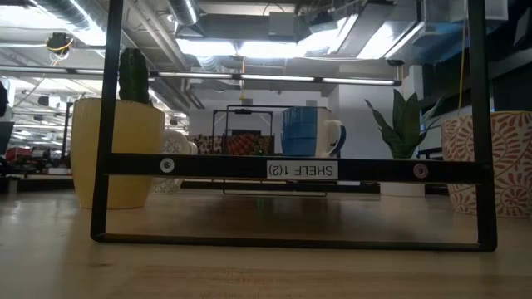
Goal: Place coffee mugs
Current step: Put the orange and white mug on the shelf
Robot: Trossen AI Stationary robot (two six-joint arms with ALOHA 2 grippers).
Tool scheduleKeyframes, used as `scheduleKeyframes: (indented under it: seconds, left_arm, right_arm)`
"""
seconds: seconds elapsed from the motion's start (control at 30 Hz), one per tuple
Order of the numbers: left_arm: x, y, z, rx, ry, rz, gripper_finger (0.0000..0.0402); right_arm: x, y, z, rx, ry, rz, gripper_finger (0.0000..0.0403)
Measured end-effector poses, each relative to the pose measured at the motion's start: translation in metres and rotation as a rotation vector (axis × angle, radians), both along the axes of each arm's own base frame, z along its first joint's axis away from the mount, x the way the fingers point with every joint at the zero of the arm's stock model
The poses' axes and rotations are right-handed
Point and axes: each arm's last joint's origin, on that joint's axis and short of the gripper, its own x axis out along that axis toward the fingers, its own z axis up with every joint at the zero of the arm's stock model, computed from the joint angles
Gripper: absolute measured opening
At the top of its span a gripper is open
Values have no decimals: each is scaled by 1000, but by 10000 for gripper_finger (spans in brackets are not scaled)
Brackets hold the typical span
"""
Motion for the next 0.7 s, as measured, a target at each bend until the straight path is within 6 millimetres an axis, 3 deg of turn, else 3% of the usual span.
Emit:
scheduleKeyframes:
  seconds: [0.2,0.6,0.7]
  left_arm:
    - [1,1,-2,3,-6,4,185]
    - [1,2,-2,7,-7,6,185]
    - [1,2,-2,13,-6,1,185]
  right_arm:
    - [0,0,-8,11,-8,8,193]
    - [0,-1,-8,-21,-32,26,51]
    - [1,-1,-8,-21,-31,31,46]
